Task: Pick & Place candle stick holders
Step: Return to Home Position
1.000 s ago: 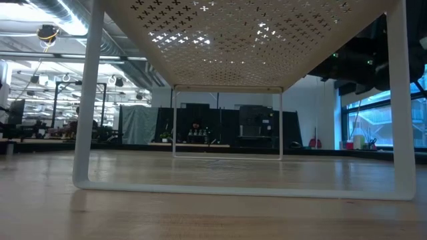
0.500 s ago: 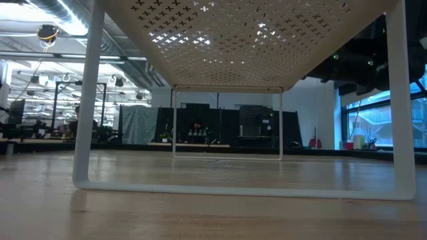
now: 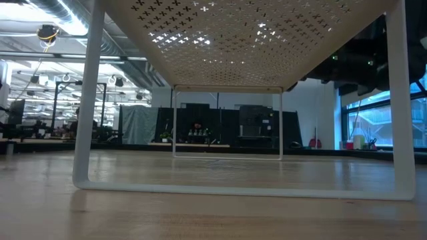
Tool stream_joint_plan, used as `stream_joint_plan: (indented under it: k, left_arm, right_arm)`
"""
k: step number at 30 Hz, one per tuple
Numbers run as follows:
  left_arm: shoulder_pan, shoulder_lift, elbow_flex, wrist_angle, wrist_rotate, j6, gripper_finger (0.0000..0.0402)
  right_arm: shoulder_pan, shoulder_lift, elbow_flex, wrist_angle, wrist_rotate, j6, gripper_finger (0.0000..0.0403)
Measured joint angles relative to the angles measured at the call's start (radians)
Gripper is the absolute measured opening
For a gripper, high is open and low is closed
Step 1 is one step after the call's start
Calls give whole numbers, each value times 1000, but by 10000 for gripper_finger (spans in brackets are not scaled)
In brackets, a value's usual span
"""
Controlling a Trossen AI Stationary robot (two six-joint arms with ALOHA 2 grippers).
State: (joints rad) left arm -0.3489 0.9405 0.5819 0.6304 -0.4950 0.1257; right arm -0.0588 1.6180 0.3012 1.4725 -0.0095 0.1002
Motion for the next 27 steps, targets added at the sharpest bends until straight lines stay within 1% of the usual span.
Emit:
stream_joint_plan:
  k: [7, 14, 17, 20, 27]
  left_arm:
    - [0, 0, 0, 0, 0, 0, 322]
    - [-1, 0, 0, 0, 0, 0, 322]
    - [-4, 0, 0, 0, 0, 0, 322]
    - [-4, 0, 0, 0, 1, 0, 322]
    - [-4, 0, 0, -2, 2, 0, 322]
  right_arm:
    - [19, -2, 0, 5, 17, -8, 234]
    - [40, -29, 0, -9, 10, -4, 282]
    - [42, -75, 0, -79, 10, 1, 300]
    - [42, -146, 0, -193, 18, 5, 310]
    - [42, -356, 1, -481, 33, 8, 313]
